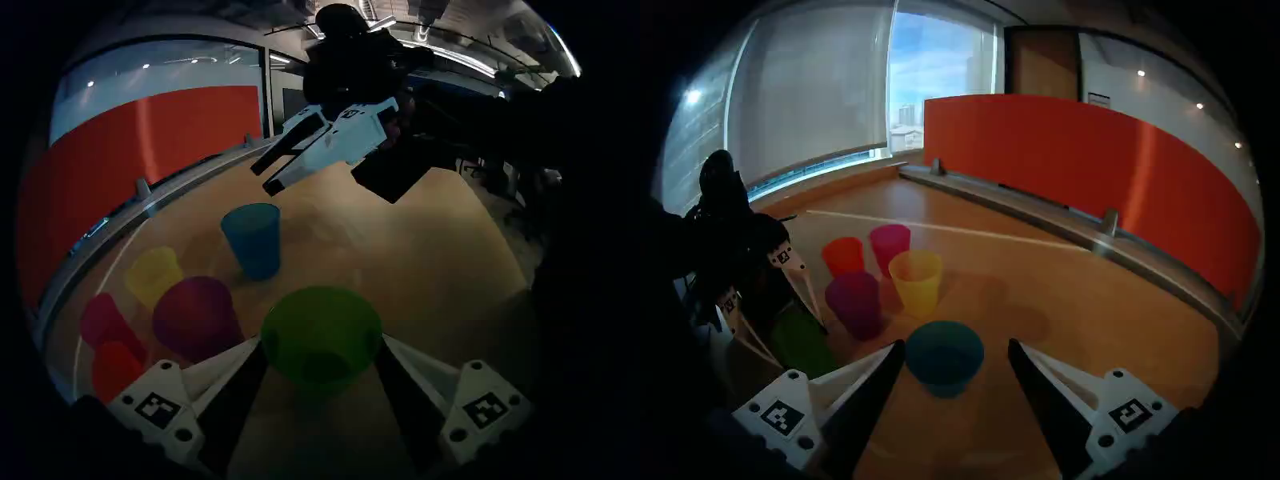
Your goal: Pour water
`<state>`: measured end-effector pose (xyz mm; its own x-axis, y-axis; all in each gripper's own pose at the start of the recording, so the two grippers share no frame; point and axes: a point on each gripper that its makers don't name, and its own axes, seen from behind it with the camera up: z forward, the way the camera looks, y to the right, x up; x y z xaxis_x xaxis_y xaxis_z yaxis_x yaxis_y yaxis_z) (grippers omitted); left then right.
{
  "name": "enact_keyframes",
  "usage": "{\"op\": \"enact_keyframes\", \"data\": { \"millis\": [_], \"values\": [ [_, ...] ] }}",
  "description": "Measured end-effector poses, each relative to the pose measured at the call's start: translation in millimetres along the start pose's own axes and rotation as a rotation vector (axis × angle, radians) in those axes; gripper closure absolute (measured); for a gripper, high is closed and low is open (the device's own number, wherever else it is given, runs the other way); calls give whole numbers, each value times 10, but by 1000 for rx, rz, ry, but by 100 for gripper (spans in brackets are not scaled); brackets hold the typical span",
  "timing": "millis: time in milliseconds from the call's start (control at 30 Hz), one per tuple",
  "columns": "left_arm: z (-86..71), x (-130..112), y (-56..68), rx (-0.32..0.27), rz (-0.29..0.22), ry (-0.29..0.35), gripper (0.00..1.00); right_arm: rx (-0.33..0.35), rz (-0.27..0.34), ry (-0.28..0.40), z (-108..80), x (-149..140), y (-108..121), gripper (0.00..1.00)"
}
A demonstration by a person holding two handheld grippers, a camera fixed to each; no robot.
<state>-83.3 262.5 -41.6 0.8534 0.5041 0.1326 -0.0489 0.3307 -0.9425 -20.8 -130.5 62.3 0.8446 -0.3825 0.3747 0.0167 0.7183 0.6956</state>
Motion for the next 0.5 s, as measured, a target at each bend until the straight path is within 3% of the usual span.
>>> {"op": "enact_keyframes", "data": {
  "millis": [500],
  "values": [
    [-155,145,-32,15,33,7,14,16,3,-37,147,-162,-71,1]
  ]
}}
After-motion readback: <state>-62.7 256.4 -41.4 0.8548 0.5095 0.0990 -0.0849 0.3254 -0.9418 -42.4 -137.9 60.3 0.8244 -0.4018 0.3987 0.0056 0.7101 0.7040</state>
